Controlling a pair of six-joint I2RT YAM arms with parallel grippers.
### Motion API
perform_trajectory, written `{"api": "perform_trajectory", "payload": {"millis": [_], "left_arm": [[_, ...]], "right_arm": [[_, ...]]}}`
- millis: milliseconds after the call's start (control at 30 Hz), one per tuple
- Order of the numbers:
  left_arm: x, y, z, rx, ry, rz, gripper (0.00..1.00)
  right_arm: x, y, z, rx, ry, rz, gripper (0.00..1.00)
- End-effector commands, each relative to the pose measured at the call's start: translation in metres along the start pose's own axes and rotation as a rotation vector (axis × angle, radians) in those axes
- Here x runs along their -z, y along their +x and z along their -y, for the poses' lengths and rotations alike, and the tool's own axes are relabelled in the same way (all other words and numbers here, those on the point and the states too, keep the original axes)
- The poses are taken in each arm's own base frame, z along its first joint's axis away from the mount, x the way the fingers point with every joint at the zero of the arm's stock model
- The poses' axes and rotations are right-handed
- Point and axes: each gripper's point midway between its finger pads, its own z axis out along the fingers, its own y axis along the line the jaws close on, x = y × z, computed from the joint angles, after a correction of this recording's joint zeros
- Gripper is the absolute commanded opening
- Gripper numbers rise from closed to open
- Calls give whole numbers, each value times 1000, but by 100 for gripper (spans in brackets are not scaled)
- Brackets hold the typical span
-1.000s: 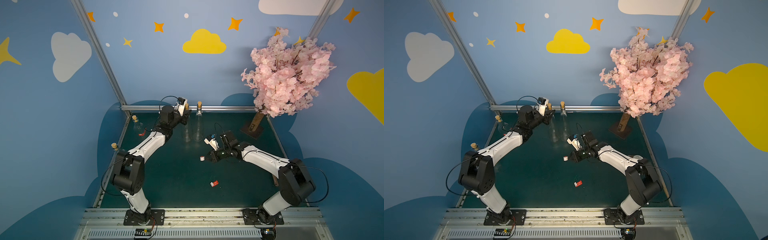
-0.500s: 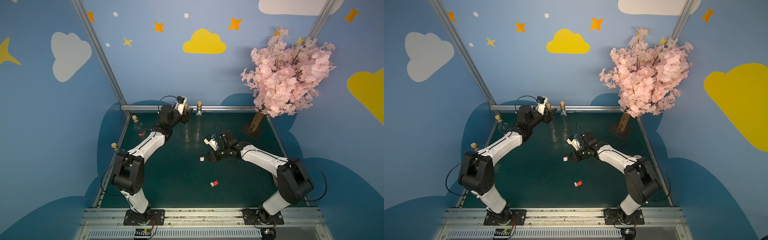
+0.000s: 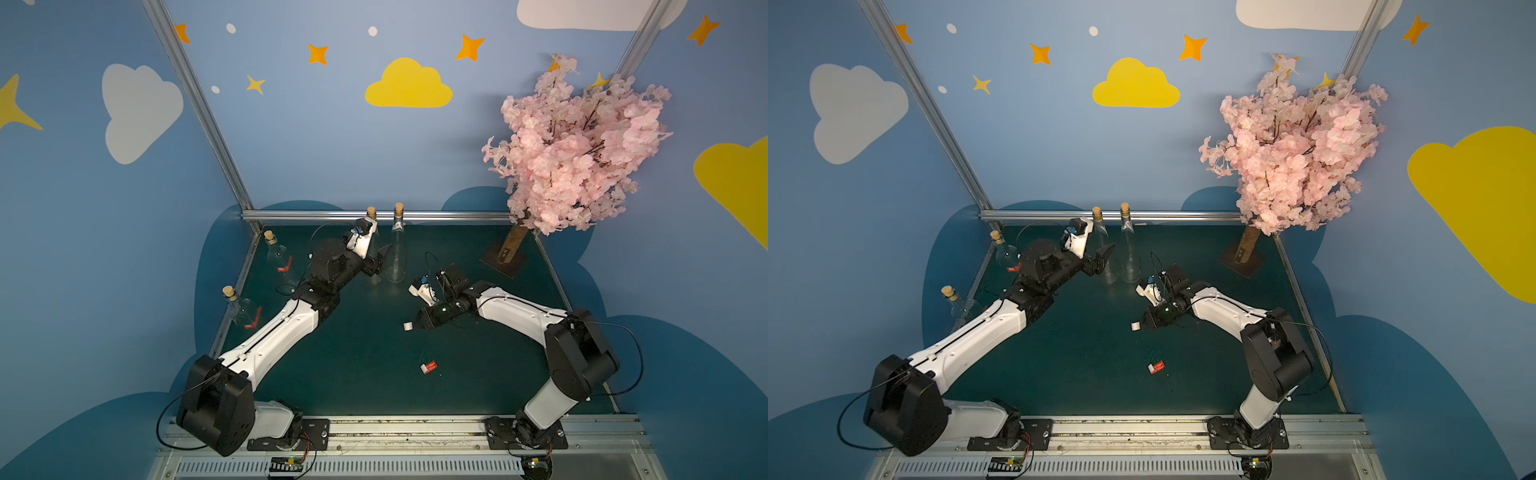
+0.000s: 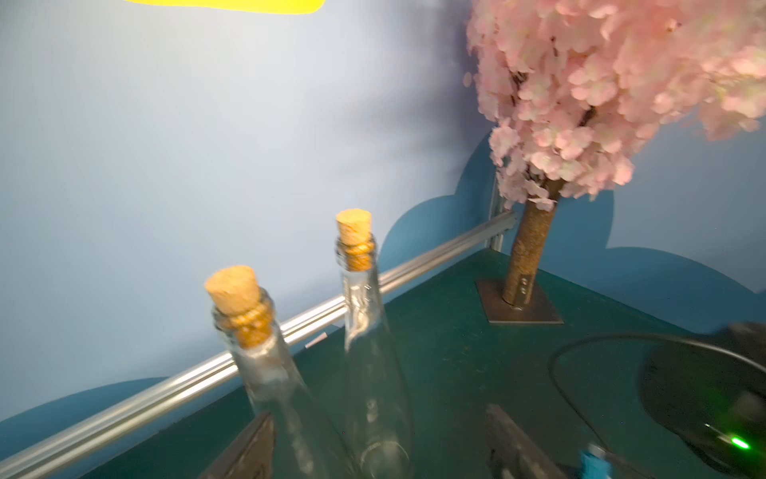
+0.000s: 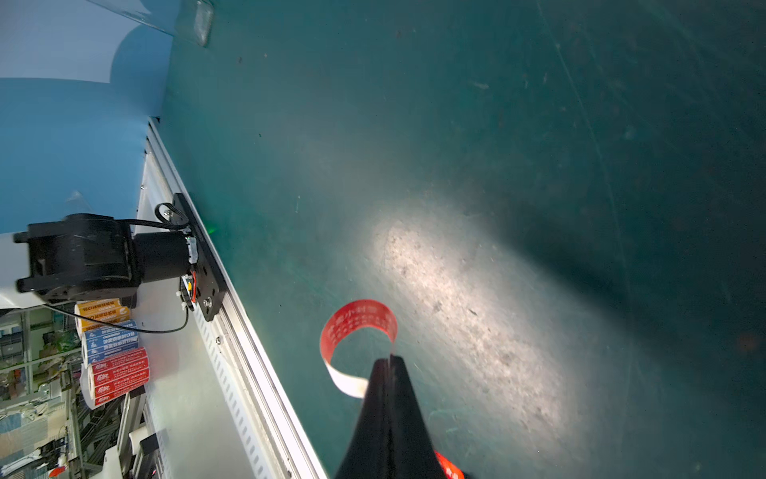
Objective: Remove the label from the bottle
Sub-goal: Place the label at the center of the board.
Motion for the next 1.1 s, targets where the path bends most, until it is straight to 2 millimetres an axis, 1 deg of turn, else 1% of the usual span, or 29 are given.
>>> {"api": "perform_trajectory", "payload": {"millis": [0,133,233,300,400,500,733,933,1033,1067], "left_arm": [[10,29,13,-15,-16,-91,78],[20,59,40,46,36,-136,78],[27,82,58,94,64,-167,78],[31,95,70,113,80,-187,78],[34,109,83,118,100,-217,78],[38,117,87,119,99,-229,78],[52,128,89,121,113,-243,78],[55,136,93,132,131,-271,77],[55,136,94,138,139,-269,77],[55,136,95,139,142,-271,77]], "right_arm": [[-6,18,11,-37,51,-72,0],[-9,28,22,-57,105,-122,0],[-7,32,27,-55,151,-147,0],[-5,35,30,-54,181,-164,0],[-5,40,33,-50,202,-197,0],[-7,47,37,-55,216,-232,0],[-10,52,44,-65,250,-273,0],[-14,55,50,-75,270,-298,7],[-15,57,55,-81,300,-311,8],[-15,57,57,-87,308,-315,10]]}}
